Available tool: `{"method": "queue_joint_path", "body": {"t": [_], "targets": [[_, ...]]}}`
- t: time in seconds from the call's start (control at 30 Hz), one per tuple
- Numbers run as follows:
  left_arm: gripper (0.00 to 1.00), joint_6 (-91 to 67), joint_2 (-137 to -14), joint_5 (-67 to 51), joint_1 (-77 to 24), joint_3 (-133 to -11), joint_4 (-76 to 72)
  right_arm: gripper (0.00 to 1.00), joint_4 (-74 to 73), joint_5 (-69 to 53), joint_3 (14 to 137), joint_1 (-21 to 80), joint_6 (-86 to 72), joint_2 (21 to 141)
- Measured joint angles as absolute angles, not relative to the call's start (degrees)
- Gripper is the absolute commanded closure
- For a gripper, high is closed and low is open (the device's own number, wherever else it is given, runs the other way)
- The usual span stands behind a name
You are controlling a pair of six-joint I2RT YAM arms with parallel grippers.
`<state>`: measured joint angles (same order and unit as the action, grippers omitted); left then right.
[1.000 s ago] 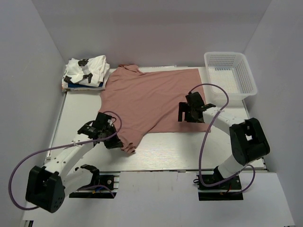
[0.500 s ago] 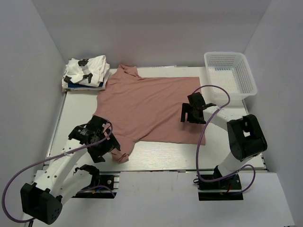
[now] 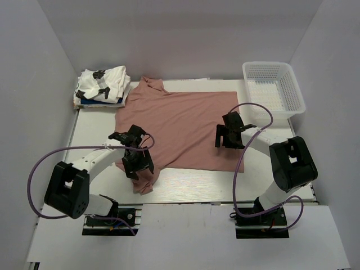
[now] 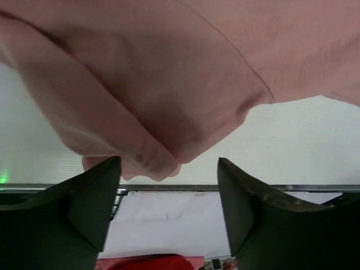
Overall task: Fold and stack the t-shirts
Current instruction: Flatten out the tshirt, then grap the side of the flattened tshirt closest away from the robot with both arms
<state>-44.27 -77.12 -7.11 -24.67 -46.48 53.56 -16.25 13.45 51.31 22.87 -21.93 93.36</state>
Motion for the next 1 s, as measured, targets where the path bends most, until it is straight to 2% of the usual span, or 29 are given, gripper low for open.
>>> {"method": "queue_joint_path", "body": {"t": [0.03,0.07,0.1,0.23,0.37,0.4,0.5,0.6,0.7,0.87,1.0], "targets": [[0.32,-43.7,-77.9,-7.2,-25.1,-46.7,53.1,0.10,-16.2,13.6,51.2,22.9,-22.0,93.4],[0.32,-43.7,-78.5,-7.2,-25.5,-46.7,53.1,0.10,-16.2,13.8,51.2,22.9,-22.0,93.4],[0.40,-43.5,-79.2,-7.2,-25.8,-46.7,53.1,0.10,-16.2,14.0,51.2,22.9,-22.1,93.4],[0.47,-42.7,-81.8,-6.7,-27.0,-46.7,53.5,0.10,-16.4,15.4,51.2,22.9,-22.5,93.7],[0.45,-42.4,-82.2,-5.8,-27.6,-46.6,54.6,0.10,-16.4,16.1,51.2,22.8,-23.0,93.8],[0.48,-42.4,-82.2,-5.5,-27.7,-46.5,54.9,0.10,-16.4,16.2,51.2,22.7,-23.2,93.9],[0.67,-42.3,-83.0,-4.9,-27.8,-46.4,55.7,0.10,-16.3,16.4,51.2,22.5,-23.6,93.9],[0.69,-41.8,-84.0,-4.9,-27.9,-46.4,55.7,0.10,-16.3,16.4,51.2,22.4,-23.6,93.9],[1.00,-41.2,-83.9,-5.0,-27.9,-46.4,55.6,0.10,-16.2,16.4,51.2,22.2,-23.7,94.0],[1.00,-41.9,-81.7,-3.5,-27.9,-46.5,59.2,0.10,-16.0,16.6,51.2,22.0,-23.8,94.0],[0.99,-46.5,-72.4,-1.8,-27.8,-45.4,64.8,0.10,-16.0,16.8,51.2,21.6,-24.0,94.1]]}}
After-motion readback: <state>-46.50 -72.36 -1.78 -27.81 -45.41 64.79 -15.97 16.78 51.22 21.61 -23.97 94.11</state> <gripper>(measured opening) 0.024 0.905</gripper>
